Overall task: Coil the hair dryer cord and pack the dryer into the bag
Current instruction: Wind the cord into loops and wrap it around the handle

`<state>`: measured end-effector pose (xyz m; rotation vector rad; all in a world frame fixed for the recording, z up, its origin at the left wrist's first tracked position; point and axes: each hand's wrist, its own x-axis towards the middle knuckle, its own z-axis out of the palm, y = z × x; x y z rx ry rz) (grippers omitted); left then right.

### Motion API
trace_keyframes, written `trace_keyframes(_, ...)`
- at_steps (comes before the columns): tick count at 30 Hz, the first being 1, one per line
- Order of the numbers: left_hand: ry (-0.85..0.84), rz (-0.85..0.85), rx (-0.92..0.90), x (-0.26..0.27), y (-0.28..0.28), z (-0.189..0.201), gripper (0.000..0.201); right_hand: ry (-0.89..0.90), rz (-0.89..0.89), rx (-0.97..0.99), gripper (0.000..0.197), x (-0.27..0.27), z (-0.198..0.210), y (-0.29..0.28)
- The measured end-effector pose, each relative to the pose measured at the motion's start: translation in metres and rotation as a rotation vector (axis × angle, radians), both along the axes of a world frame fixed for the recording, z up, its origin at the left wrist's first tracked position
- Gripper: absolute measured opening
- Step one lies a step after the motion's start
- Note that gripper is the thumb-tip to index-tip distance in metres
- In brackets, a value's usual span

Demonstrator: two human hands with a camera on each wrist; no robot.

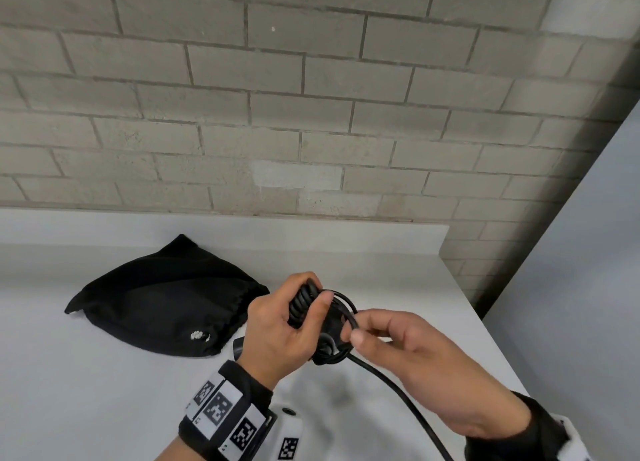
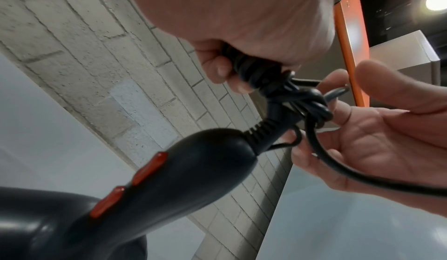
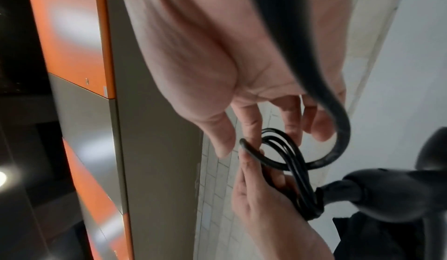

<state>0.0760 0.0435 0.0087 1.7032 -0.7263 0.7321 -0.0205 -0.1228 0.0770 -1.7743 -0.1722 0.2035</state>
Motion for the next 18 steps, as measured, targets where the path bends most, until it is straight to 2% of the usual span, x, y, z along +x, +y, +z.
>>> trace_keyframes(4, 0.075, 0.013, -0.020, 0.001, -0.002, -0.004, 0.027, -0.136, 0.066, -0.144, 0.019, -0.004, -0.005, -0.009)
trace_keyframes(6, 0.174, 0.004, -0.079, 0.002, -0.003, -0.007, 0.030, -0.266, -0.012, -0.157, 0.020, -0.004, -0.011, -0.016)
trace_keyframes(8, 0.267, -0.008, -0.132, 0.005, -0.001, -0.010, 0.033, -0.409, -0.177, -0.208, 0.013, 0.000, -0.021, -0.029)
trace_keyframes(11, 0.323, -0.019, -0.155, 0.008, 0.003, -0.011, 0.037, -0.562, -0.353, -0.544, 0.007, 0.010, -0.048, -0.057)
trace_keyframes(14, 0.344, -0.033, -0.152, 0.008, 0.003, -0.010, 0.037, -0.547, -0.395, -0.842, 0.011, 0.019, -0.087, -0.080)
trace_keyframes(16, 0.352, -0.037, -0.143, 0.008, 0.003, -0.010, 0.038, -0.548, -0.443, -0.982, 0.009, 0.024, -0.112, -0.091)
trace_keyframes(18, 0.352, -0.040, -0.138, 0.007, 0.003, -0.010, 0.036, -0.594, -0.522, -1.025, 0.003, 0.027, -0.125, -0.098)
